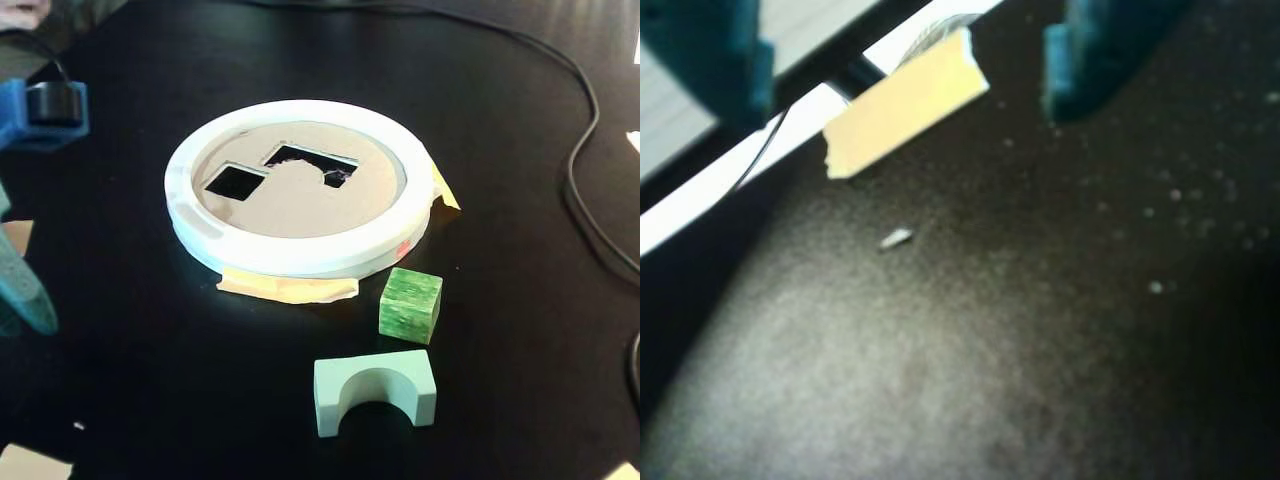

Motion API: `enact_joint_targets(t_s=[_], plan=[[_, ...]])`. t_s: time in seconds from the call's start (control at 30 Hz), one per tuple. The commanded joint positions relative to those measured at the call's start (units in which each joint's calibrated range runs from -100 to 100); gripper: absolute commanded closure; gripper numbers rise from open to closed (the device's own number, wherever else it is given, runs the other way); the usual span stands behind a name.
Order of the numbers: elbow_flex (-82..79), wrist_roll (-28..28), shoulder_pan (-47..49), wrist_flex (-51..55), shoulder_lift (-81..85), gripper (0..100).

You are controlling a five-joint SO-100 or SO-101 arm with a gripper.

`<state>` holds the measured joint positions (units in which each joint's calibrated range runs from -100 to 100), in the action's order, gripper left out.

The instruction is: Pick up the U shape block and drop it in corresponding U shaped hole

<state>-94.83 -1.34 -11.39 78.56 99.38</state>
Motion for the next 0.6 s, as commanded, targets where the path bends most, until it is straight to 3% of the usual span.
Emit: enact_joint_targets(t_s=[0.0,0.57], plan=[[-0.2,-0.4,-1.3,0.0,0.6,54],[-0.2,-0.4,-1.2,0.0,0.6,54]])
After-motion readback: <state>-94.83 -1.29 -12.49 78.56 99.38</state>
